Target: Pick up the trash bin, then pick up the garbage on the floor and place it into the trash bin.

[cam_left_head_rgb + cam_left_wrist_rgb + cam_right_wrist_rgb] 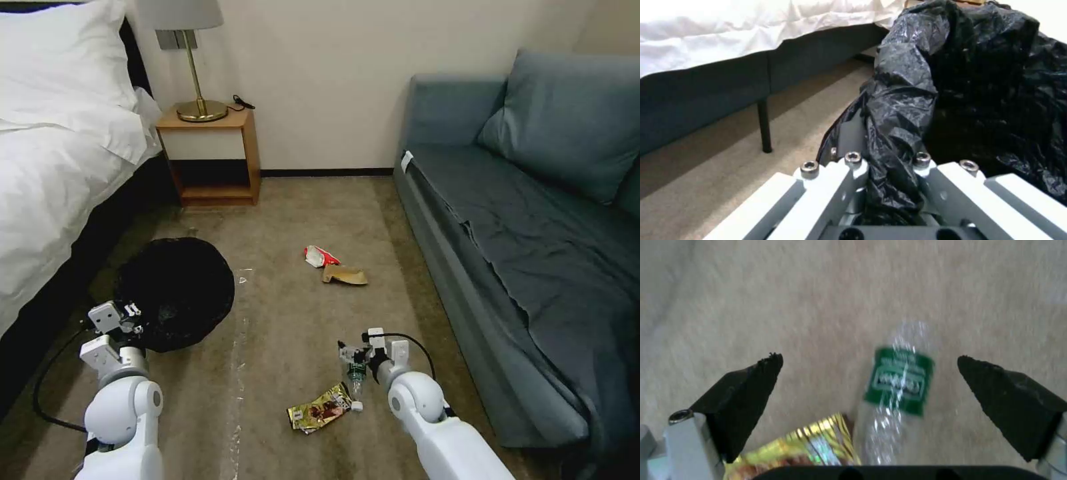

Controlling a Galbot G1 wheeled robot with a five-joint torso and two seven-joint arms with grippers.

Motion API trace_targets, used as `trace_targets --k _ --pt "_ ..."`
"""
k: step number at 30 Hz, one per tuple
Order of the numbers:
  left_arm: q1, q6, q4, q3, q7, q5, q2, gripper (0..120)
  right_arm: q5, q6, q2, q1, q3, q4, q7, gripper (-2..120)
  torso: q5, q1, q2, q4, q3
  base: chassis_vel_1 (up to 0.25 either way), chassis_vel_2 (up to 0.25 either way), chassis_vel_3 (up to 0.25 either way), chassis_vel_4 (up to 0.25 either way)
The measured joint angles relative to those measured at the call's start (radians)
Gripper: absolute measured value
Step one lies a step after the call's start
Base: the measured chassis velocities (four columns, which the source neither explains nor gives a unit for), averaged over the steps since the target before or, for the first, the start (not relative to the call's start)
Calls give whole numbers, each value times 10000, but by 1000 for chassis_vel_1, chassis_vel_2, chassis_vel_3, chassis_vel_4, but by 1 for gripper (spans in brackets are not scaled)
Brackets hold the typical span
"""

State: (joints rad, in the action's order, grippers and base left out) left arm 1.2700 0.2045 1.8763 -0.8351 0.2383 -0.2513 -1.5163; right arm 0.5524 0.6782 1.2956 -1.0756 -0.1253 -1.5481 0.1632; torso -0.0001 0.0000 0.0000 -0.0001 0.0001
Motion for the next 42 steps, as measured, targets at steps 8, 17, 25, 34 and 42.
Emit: trace_targets --k 8,17,25,34,42 --pt "54 -2 70 -12 4 58 -23 4 542 733 370 490 -75 951 -190 100 1 0 0 2 0 0 0 0 0" --pt "-127 -3 -106 307 32 205 -36 4 -674 512 828 769 -593 2596 -927 100 1 0 0 0 -1 0 0 0 0" --pt "-171 18 -85 333 57 217 -36 4 -1121 8 1115 712 -810 3308 -1328 99 1 0 0 1 -1 0 0 0 0" --pt "-188 39 -56 213 81 177 -23 4 -1822 -619 1300 587 -1085 3777 -1774 82 -6 -1 1 0 -3 0 0 0 0" --pt "-193 47 -46 159 81 138 5 4 -2096 -883 1326 516 -1155 3871 -1788 57 -9 -2 3 -5 -4 0 0 0 0"
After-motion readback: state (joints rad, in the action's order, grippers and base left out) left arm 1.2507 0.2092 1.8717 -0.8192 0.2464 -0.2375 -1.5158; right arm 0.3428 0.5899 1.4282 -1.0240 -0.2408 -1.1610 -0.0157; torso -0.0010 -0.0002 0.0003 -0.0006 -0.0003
